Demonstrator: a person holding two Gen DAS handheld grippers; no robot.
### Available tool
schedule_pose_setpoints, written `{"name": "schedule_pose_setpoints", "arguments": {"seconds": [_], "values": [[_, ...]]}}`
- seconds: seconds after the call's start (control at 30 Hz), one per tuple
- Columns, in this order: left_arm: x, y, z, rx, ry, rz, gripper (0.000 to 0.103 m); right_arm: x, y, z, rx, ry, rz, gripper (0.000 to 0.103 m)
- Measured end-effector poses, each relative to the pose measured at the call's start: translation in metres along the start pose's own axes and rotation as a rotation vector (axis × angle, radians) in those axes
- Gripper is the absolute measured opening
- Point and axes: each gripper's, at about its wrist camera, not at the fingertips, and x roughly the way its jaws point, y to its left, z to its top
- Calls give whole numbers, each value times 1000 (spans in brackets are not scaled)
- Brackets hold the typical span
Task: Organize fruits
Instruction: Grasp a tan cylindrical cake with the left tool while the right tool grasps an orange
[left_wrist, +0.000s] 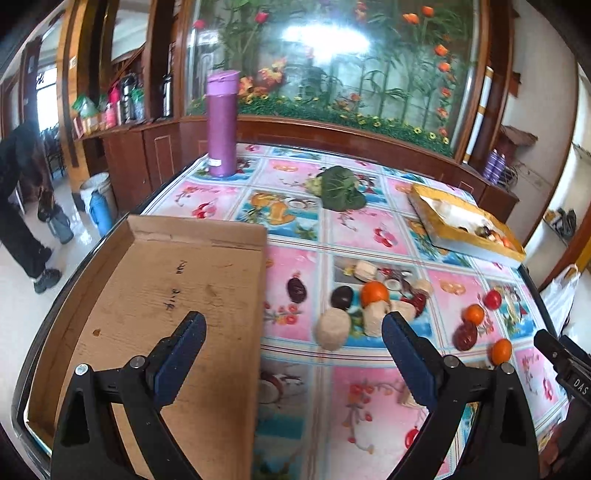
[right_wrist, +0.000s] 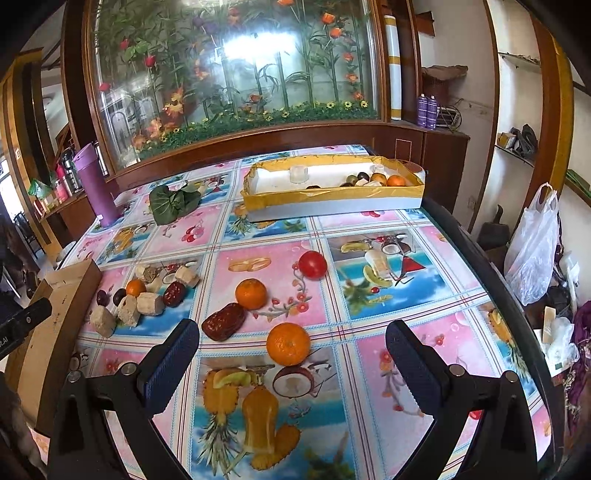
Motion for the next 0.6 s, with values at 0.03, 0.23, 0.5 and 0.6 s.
{"name": "schedule_pose_setpoints", "arguments": {"seconds": [0.03, 0.23, 0.5, 0.6], "values": [[1, 5, 1, -13, 5, -2, 96, 2, -2, 4, 2, 11, 5, 102], [6, -12, -9, 39, 55, -85, 96, 32, -2, 9, 43, 115, 83, 102], [24, -76, -43, 200, 178, -255, 90, 48, -10, -11, 22, 156, 28, 90], [34, -85, -49, 220, 223, -281, 76, 53, -10, -13, 4, 177, 44, 78]]}}
